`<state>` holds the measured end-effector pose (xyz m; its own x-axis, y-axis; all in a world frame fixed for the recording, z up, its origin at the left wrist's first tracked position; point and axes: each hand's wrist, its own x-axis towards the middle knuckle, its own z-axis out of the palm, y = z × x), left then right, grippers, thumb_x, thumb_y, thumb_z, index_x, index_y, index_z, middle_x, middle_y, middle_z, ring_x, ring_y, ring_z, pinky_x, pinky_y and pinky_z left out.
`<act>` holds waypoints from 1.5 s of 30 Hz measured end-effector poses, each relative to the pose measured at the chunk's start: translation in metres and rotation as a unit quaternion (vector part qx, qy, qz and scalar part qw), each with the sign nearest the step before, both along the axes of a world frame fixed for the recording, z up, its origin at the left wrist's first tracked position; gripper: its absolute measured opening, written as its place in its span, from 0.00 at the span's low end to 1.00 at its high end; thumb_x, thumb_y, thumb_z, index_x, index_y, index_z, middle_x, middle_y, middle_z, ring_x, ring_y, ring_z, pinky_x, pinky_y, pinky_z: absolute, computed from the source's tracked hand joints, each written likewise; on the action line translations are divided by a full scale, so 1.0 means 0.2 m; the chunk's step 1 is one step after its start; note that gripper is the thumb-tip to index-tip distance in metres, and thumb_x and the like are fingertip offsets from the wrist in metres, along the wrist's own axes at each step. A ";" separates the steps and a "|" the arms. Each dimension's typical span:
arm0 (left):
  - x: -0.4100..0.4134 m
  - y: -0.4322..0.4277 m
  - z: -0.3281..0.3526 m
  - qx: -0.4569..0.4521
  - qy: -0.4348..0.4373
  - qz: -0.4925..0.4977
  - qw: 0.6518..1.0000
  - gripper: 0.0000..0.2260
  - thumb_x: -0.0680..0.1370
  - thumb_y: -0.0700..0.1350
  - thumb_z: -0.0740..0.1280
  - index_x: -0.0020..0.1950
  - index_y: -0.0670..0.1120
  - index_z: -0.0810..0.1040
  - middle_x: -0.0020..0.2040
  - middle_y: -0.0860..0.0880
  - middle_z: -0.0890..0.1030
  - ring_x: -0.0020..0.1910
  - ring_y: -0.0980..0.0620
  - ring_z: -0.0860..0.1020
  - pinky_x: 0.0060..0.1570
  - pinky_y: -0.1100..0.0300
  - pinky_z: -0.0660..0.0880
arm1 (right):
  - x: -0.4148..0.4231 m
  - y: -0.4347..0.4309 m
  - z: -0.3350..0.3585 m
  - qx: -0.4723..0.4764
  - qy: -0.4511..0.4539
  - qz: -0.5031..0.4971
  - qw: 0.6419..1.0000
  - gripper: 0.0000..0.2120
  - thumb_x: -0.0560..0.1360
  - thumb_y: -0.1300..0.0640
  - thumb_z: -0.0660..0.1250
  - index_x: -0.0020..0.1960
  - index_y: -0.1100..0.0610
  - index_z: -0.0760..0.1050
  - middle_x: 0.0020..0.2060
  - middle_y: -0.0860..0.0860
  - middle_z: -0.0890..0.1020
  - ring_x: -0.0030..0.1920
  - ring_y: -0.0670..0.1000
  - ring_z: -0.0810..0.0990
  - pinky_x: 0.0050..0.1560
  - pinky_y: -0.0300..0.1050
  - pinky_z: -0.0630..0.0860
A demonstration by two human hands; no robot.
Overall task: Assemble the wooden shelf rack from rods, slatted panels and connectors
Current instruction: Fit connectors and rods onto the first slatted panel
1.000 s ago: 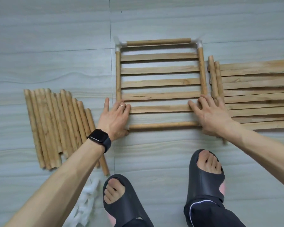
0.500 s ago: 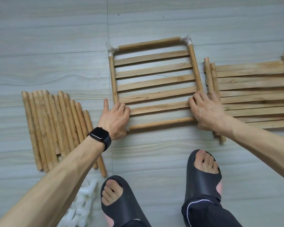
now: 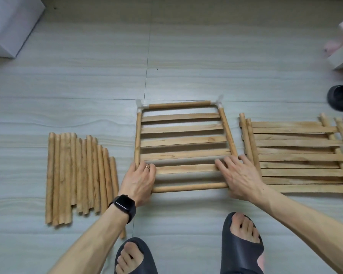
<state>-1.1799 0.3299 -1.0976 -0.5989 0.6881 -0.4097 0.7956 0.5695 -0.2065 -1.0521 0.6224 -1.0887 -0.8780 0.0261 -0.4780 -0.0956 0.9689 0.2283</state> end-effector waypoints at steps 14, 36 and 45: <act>0.18 -0.04 0.00 0.018 -0.053 0.063 0.996 0.25 0.72 0.50 0.64 0.68 0.43 0.68 0.61 0.44 0.77 0.66 0.42 0.69 0.65 0.45 0.65 | 0.10 -0.01 -0.03 -0.027 0.001 -0.023 0.999 0.25 0.71 0.53 0.67 0.66 0.53 0.67 0.59 0.52 0.75 0.60 0.56 0.74 0.59 0.53 0.68; 0.07 0.01 -0.30 0.039 -0.134 0.188 0.972 0.51 0.67 0.83 0.40 0.73 0.53 0.19 0.72 0.42 0.18 0.71 0.39 0.18 0.71 0.29 0.33 | -0.14 -0.15 -0.35 -0.139 -0.065 -0.136 0.979 0.48 0.67 0.15 0.40 0.75 0.35 0.22 0.73 0.52 0.18 0.72 0.62 0.16 0.72 0.72 0.29; 0.04 -0.04 -0.16 0.163 -0.158 0.266 0.937 0.39 0.77 0.73 0.51 0.82 0.57 0.46 0.83 0.47 0.44 0.81 0.46 0.40 0.77 0.35 0.46 | -0.20 -0.21 -0.28 -0.092 -0.121 -0.139 0.978 0.46 0.69 0.18 0.40 0.71 0.37 0.16 0.71 0.54 0.17 0.76 0.66 0.24 0.76 0.72 0.36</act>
